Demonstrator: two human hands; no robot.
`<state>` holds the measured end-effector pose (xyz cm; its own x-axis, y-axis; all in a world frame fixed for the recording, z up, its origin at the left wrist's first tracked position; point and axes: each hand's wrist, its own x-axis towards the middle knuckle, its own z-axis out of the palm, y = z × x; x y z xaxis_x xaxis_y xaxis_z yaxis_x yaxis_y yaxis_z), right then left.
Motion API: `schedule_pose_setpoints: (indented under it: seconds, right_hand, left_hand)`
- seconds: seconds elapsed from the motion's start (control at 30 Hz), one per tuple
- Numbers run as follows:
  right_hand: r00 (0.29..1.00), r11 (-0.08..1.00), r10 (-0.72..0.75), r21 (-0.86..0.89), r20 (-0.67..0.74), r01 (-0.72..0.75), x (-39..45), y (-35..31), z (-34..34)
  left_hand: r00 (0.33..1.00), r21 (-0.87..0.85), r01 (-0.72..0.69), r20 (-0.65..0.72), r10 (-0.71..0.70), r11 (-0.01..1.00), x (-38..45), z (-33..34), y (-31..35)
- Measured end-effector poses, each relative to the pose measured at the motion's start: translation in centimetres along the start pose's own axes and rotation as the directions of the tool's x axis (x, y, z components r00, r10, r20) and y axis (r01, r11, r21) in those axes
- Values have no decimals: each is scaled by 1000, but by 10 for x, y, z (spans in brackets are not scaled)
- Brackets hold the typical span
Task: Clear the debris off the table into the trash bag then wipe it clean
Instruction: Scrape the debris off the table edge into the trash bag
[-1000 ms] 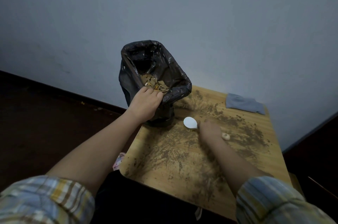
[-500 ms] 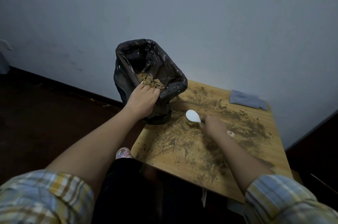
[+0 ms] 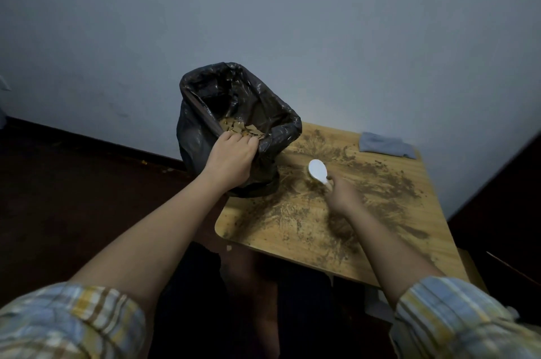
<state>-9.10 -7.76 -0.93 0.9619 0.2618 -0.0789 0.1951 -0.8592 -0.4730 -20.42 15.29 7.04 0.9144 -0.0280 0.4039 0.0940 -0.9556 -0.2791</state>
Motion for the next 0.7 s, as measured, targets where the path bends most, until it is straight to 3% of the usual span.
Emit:
schedule_pose_setpoints:
  seconds: [0.23,0.4,0.7]
  right_hand:
    - [972,930,216,321,-91,-177,3,-4,-10]
    - [920,840,332,508,-206,-189,23,-15,-46]
    - [948,797,201,604,-246,-12,43,-48,-86]
  left_hand:
    - [995,-41,-75,-70,72,996,24,6,15]
    - [989,-77,-119,-101,111,990,40,9,18]
    - [929,-115,-345,-185,321,932,38,6,24]
